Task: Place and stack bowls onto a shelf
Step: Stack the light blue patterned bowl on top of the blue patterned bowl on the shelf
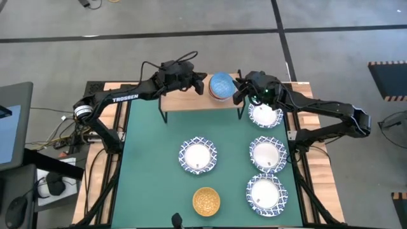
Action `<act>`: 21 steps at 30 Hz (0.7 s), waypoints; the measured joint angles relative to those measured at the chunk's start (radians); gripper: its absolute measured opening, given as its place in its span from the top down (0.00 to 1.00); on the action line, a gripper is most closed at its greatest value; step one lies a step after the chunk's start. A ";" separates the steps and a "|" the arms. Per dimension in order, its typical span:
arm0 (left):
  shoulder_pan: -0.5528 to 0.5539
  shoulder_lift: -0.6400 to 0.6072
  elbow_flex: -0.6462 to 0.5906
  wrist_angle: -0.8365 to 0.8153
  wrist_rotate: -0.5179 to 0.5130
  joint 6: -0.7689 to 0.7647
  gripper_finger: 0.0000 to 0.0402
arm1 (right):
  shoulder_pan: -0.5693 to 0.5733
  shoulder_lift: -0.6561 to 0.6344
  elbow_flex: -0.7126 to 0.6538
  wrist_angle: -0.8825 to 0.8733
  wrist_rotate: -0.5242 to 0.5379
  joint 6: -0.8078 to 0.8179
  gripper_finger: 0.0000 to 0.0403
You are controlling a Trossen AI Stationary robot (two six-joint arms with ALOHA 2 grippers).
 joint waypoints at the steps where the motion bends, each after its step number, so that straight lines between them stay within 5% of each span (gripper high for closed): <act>1: -0.001 0.001 0.000 -0.003 0.000 0.014 0.99 | 0.000 0.000 0.000 0.000 0.000 0.000 0.74; 21: -0.007 0.073 -0.001 0.013 0.030 0.054 0.99 | 0.012 0.000 0.000 0.000 0.000 0.016 0.73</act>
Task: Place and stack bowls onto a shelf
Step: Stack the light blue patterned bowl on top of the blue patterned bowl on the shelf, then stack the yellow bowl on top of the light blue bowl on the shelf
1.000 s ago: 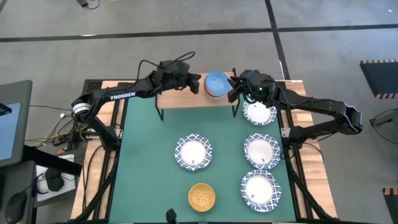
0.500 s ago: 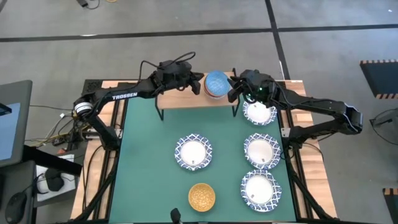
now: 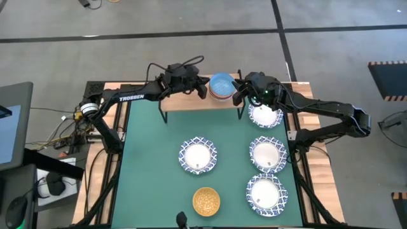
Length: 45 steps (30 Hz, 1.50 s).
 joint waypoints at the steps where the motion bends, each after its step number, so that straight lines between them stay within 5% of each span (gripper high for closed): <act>1: 0.000 0.000 0.000 -0.012 0.000 0.000 0.99 | 0.000 0.000 0.000 0.000 0.000 0.000 0.73; 28: -0.005 -0.062 0.001 -0.149 -0.004 -0.013 0.99 | 0.037 0.066 -0.004 0.006 -0.027 -0.154 0.73; 37: -0.024 -0.235 0.001 -0.401 0.078 0.088 0.99 | 0.042 0.015 0.007 0.041 -0.053 -0.075 0.73; 45: -0.171 -0.311 -0.015 -0.631 0.068 0.086 0.98 | 0.044 -0.058 0.053 0.038 -0.099 -0.063 0.70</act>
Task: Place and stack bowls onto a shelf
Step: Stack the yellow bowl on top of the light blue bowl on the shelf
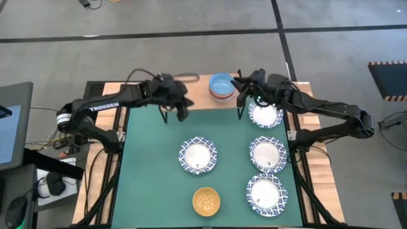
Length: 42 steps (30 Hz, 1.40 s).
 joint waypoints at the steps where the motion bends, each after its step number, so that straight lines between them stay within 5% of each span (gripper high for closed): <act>1: -0.024 0.000 -0.013 0.004 -0.010 -0.009 0.97 | 0.000 -0.004 0.008 0.001 -0.003 0.003 0.69; 11: -0.199 0.010 -0.098 -0.128 -0.067 -0.182 0.82 | 0.001 -0.003 0.039 -0.051 -0.085 0.202 0.53; 18: -0.276 0.009 -0.118 -0.230 -0.075 -0.159 0.76 | 0.003 -0.001 0.038 -0.132 -0.099 0.212 0.50; 25: -0.309 0.009 -0.243 -0.026 0.006 -0.242 0.76 | 0.003 -0.001 0.038 -0.127 -0.134 0.212 0.51; 31: -0.353 0.010 -0.330 0.050 -0.073 -0.302 0.76 | -0.008 -0.001 0.038 -0.130 -0.168 0.194 0.51; 36: -0.392 0.010 -0.370 0.132 -0.031 -0.380 0.76 | -0.017 -0.001 0.038 -0.129 -0.209 0.183 0.51; 42: -0.504 0.039 -0.391 0.424 -0.009 -0.337 0.76 | -0.022 -0.001 0.038 -0.129 -0.251 0.182 0.51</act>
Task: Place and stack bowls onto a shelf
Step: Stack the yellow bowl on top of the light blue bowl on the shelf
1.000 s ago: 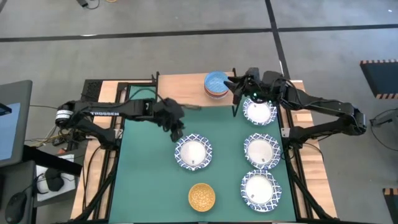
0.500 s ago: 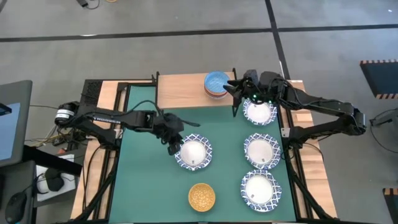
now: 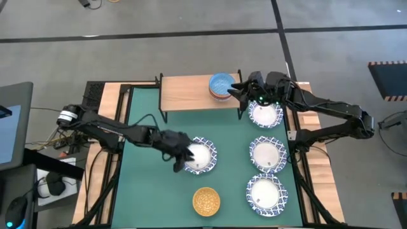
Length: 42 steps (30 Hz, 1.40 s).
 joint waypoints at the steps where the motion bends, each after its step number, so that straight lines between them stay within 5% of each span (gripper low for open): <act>1: -0.022 0.015 -0.001 0.034 0.003 0.023 0.76 | 0.000 0.000 0.000 0.000 -0.010 0.000 0.51; 15: -0.221 0.370 0.249 0.107 0.028 -0.124 0.75 | 0.060 0.000 0.000 -0.174 -0.018 0.001 0.51; 22: -0.288 0.501 0.373 -0.051 -0.035 -0.229 0.75 | 0.112 0.000 0.000 -0.187 -0.018 -0.041 0.51; 33: -0.264 0.527 0.553 -0.281 -0.093 -0.087 0.75 | 0.167 -0.042 0.000 -0.243 -0.011 -0.076 0.51; 42: -0.242 0.527 0.512 -0.310 -0.092 -0.120 0.75 | 0.158 -0.112 0.000 -0.312 0.007 -0.088 0.51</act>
